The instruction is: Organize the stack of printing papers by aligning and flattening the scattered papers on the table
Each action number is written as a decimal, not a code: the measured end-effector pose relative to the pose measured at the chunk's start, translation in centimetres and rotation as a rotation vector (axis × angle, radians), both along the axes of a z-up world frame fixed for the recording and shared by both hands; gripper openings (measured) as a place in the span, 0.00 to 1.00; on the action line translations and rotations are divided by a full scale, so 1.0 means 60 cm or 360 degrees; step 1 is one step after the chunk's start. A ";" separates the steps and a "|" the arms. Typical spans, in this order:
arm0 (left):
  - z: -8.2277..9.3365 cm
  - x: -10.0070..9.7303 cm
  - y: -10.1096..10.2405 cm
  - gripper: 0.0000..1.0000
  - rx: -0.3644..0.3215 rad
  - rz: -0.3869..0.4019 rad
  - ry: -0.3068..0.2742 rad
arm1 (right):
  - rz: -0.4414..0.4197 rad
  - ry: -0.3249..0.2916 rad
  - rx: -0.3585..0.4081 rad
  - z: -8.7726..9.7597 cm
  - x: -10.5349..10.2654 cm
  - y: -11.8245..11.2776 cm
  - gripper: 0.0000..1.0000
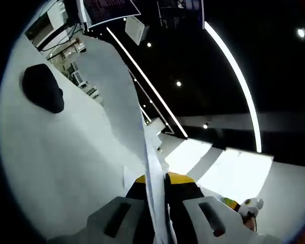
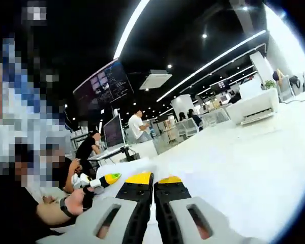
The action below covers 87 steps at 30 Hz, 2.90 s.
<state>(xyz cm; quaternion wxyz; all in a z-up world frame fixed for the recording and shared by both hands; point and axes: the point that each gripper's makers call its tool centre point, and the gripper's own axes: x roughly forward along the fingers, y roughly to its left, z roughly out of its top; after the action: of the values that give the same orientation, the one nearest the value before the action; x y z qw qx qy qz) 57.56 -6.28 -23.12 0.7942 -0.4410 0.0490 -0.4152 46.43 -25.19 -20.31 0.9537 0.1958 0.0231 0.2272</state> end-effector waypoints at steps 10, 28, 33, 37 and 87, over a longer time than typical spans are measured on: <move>0.000 0.001 0.003 0.07 -0.0014 0.0006 0.0004 | -0.0016 -0.0050 0.0171 -0.018 -0.011 0.005 0.00; 0.002 -0.001 0.004 0.07 -0.0043 -0.0005 0.0018 | 0.0049 -0.0080 0.0202 -0.022 0.003 0.067 0.00; 0.002 0.000 0.004 0.07 -0.0050 -0.0003 0.0026 | 0.0078 -0.0114 0.0213 -0.016 0.008 0.084 0.00; 0.002 -0.001 0.003 0.07 -0.0045 -0.0003 0.0022 | 0.0113 -0.0149 0.0215 -0.010 0.010 0.100 0.00; 0.010 -0.005 0.000 0.17 -0.0121 -0.0063 0.0046 | 0.0161 -0.0209 0.0105 -0.024 0.020 0.120 0.00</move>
<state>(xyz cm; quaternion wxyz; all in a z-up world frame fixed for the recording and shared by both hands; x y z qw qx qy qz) 57.24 -6.28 -22.50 0.7677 -0.4758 0.0534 -0.4260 47.64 -18.01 -21.76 0.9335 0.2104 -0.0370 0.2881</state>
